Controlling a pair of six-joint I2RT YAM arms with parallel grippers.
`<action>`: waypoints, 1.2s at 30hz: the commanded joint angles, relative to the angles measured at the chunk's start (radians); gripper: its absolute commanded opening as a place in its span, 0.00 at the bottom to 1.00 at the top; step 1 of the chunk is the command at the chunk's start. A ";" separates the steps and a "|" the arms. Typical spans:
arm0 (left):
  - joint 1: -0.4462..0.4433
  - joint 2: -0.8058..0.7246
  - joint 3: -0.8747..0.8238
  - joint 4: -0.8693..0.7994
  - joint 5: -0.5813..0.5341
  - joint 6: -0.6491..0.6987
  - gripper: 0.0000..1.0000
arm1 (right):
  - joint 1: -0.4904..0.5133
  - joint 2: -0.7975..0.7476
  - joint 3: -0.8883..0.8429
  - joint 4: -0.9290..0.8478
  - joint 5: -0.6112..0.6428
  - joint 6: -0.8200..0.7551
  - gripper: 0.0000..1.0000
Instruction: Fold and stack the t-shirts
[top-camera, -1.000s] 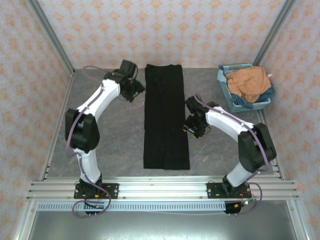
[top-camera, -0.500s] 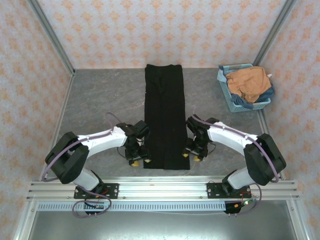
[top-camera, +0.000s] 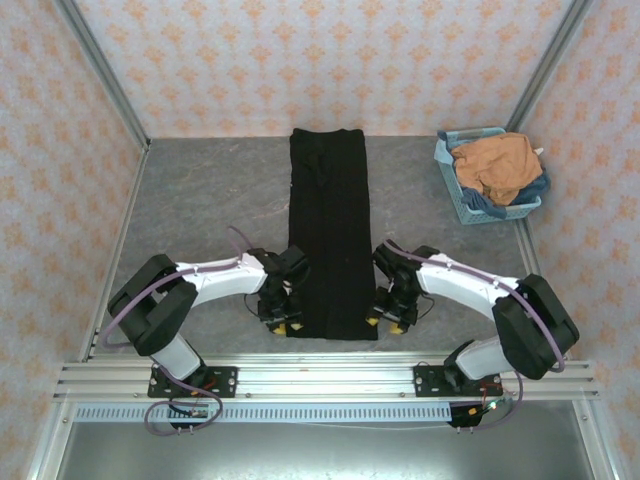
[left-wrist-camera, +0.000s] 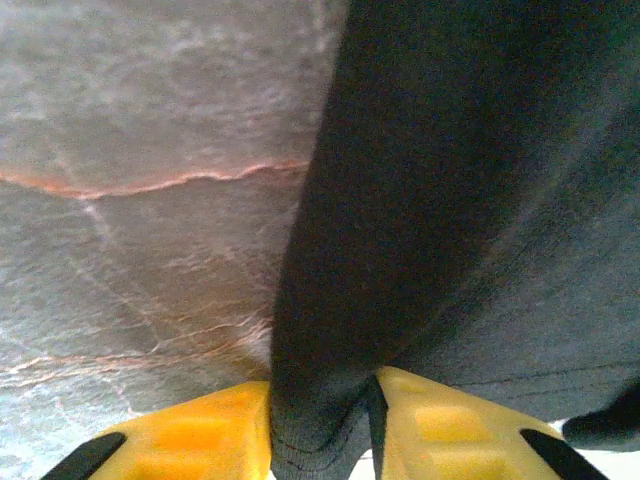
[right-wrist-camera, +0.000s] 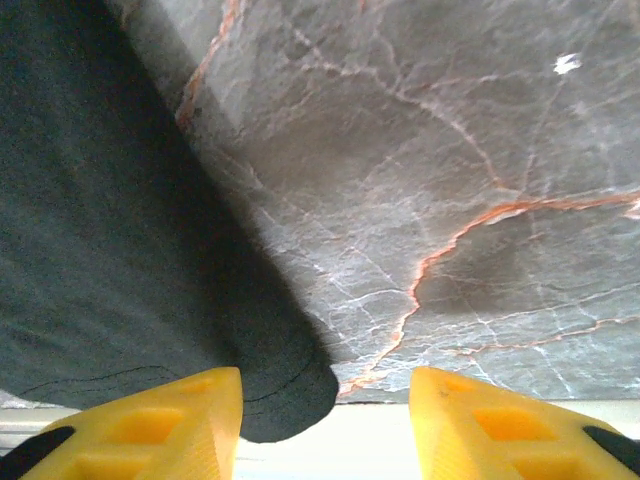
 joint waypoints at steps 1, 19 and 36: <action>-0.023 0.048 0.003 0.055 -0.005 -0.006 0.21 | 0.028 0.013 -0.019 0.047 -0.016 0.053 0.48; -0.023 0.010 -0.027 0.052 0.031 0.010 0.00 | 0.134 0.134 -0.002 0.137 -0.008 0.124 0.45; -0.071 -0.157 -0.138 0.046 0.104 0.019 0.00 | 0.228 0.057 0.027 0.014 0.008 0.114 0.00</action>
